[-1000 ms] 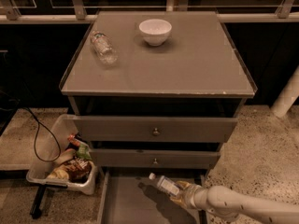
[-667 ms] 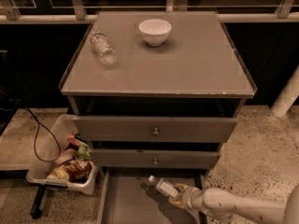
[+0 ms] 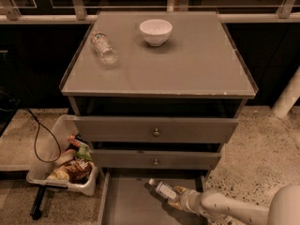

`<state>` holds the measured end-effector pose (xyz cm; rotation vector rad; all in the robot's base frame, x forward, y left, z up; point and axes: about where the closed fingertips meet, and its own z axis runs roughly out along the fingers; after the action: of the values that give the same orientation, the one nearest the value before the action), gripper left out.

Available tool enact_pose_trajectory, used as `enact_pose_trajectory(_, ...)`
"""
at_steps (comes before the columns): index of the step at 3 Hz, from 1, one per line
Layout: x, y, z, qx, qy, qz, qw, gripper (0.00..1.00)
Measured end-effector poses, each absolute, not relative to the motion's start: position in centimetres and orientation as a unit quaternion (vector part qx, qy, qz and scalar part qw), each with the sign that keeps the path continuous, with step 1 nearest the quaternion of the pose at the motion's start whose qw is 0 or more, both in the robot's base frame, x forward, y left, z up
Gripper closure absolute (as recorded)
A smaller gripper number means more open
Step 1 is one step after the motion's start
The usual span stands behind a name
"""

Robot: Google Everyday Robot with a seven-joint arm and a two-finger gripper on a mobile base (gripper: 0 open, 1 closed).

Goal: Place blue plastic bottle into bottom drawer

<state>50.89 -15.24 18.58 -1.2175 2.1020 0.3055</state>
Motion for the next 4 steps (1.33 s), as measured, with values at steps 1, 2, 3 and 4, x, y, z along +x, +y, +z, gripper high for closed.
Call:
enact_pose_trajectory(1, 51.6, -15.1, 16.4, -0.459, 0.807, 0.141, 0.344, 1.0)
enact_pose_trajectory(2, 51.8, -14.8, 14.4, -0.452, 0.807, 0.167, 0.34, 1.0)
enact_pose_trajectory(3, 52.0, -14.9, 14.3, -0.452, 0.807, 0.168, 0.341, 0.81)
enact_pose_trajectory(4, 52.0, -14.9, 14.3, -0.452, 0.807, 0.168, 0.341, 0.58)
